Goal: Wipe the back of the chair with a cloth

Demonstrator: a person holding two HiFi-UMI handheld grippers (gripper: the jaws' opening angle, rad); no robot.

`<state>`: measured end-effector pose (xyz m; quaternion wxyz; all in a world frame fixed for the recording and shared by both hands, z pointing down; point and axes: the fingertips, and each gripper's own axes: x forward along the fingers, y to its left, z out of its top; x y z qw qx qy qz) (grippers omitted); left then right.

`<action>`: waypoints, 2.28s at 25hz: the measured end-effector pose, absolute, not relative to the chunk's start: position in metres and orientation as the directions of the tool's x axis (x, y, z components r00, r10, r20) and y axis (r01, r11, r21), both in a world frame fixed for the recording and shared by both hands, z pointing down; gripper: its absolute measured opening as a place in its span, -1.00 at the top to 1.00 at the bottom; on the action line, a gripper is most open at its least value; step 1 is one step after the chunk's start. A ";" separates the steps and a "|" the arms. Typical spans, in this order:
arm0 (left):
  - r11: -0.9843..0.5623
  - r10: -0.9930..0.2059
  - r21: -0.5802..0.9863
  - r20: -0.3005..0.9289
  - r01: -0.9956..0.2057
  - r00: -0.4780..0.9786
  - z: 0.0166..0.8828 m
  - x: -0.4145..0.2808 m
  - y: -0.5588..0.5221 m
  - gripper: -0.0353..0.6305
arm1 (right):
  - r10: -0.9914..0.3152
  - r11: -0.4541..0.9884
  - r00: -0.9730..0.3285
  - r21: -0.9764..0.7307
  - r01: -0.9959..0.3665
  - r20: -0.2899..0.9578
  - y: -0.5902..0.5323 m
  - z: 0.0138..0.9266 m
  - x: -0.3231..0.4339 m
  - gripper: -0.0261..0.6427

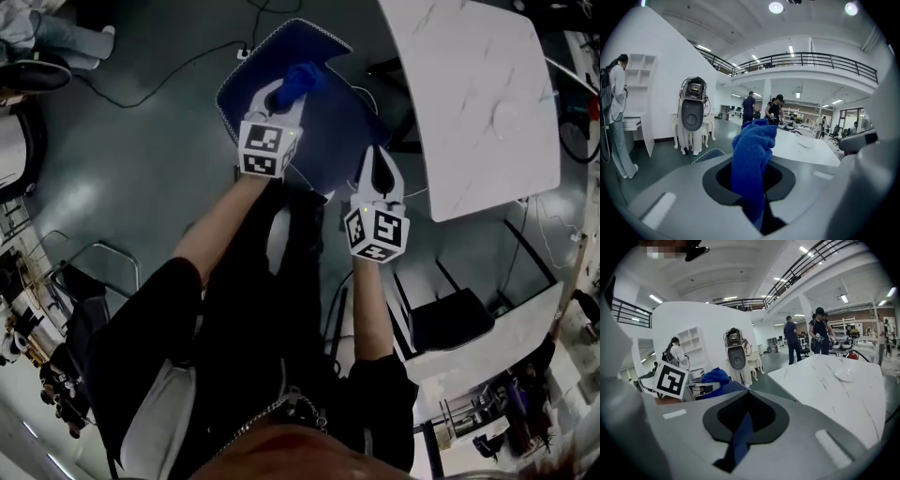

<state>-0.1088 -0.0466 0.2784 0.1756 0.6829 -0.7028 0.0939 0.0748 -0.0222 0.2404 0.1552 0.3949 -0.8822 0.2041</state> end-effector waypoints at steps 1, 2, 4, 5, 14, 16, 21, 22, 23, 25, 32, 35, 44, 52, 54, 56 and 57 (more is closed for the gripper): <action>0.069 -0.927 0.105 0.375 -0.992 -0.025 0.284 -0.112 -0.051 0.71 | -0.628 0.622 -0.645 -0.216 -0.752 0.436 -0.023 0.245 0.072 0.91; 0.087 -0.929 0.107 0.369 -0.990 -0.042 0.290 -0.114 -0.058 0.71 | -0.623 0.640 -0.648 -0.192 -0.744 0.438 -0.025 0.250 0.070 0.91; 0.109 -0.937 0.130 0.344 -0.986 -0.058 0.299 -0.117 -0.073 0.71 | -0.617 0.666 -0.655 -0.154 -0.730 0.436 -0.029 0.262 0.064 0.91; 0.118 -0.940 0.141 0.334 -0.983 -0.065 0.305 -0.119 -0.078 0.71 | -0.615 0.673 -0.659 -0.147 -0.725 0.432 -0.028 0.268 0.060 0.91; 0.179 -0.941 0.148 0.314 -0.973 -0.126 0.378 -0.134 -0.123 0.71 | -0.627 0.651 -0.655 -0.178 -0.738 0.423 -0.040 0.348 0.050 0.91; 0.201 -0.942 0.160 0.302 -0.966 -0.146 0.388 -0.143 -0.131 0.71 | -0.617 0.647 -0.657 -0.196 -0.737 0.434 -0.036 0.368 0.047 0.91; 0.268 -0.940 0.216 0.275 -0.939 -0.205 0.409 -0.163 -0.152 0.71 | -0.584 0.647 -0.663 -0.224 -0.729 0.470 -0.019 0.418 0.041 0.91; 0.290 -0.936 0.236 0.273 -0.928 -0.223 0.413 -0.166 -0.154 0.71 | -0.573 0.648 -0.663 -0.229 -0.727 0.482 -0.016 0.426 0.041 0.91; 0.308 -0.933 0.254 0.271 -0.917 -0.238 0.416 -0.168 -0.156 0.71 | -0.565 0.648 -0.663 -0.234 -0.725 0.492 -0.013 0.434 0.041 0.91; 0.321 -0.933 0.281 0.256 -0.905 -0.252 0.420 -0.168 -0.159 0.71 | -0.556 0.648 -0.664 -0.240 -0.723 0.499 -0.009 0.443 0.041 0.91; 0.315 -0.937 0.359 0.265 -0.879 -0.227 0.447 -0.168 -0.167 0.72 | -0.572 0.629 -0.658 -0.253 -0.735 0.489 -0.010 0.459 0.052 0.91; 0.304 -0.939 0.348 0.269 -0.887 -0.216 0.453 -0.167 -0.178 0.73 | -0.587 0.609 -0.643 -0.255 -0.751 0.492 -0.011 0.465 0.060 0.91; 0.291 -0.929 0.318 0.319 -0.902 -0.187 0.481 -0.146 -0.192 0.74 | -0.614 0.556 -0.602 -0.261 -0.789 0.510 -0.013 0.473 0.089 0.91; 0.274 -0.922 0.309 0.354 -0.910 -0.157 0.512 -0.133 -0.196 0.74 | -0.643 0.512 -0.574 -0.273 -0.814 0.507 -0.018 0.479 0.104 0.91; 0.276 -0.919 0.309 0.363 -0.910 -0.155 0.519 -0.130 -0.198 0.74 | -0.638 0.510 -0.575 -0.277 -0.814 0.513 -0.016 0.483 0.105 0.91; 0.278 -0.914 0.315 0.378 -0.907 -0.148 0.528 -0.124 -0.200 0.74 | -0.634 0.510 -0.573 -0.277 -0.815 0.519 -0.014 0.486 0.107 0.91; 0.279 -0.910 0.317 0.388 -0.906 -0.144 0.534 -0.122 -0.201 0.74 | -0.632 0.509 -0.573 -0.278 -0.815 0.521 -0.012 0.487 0.108 0.91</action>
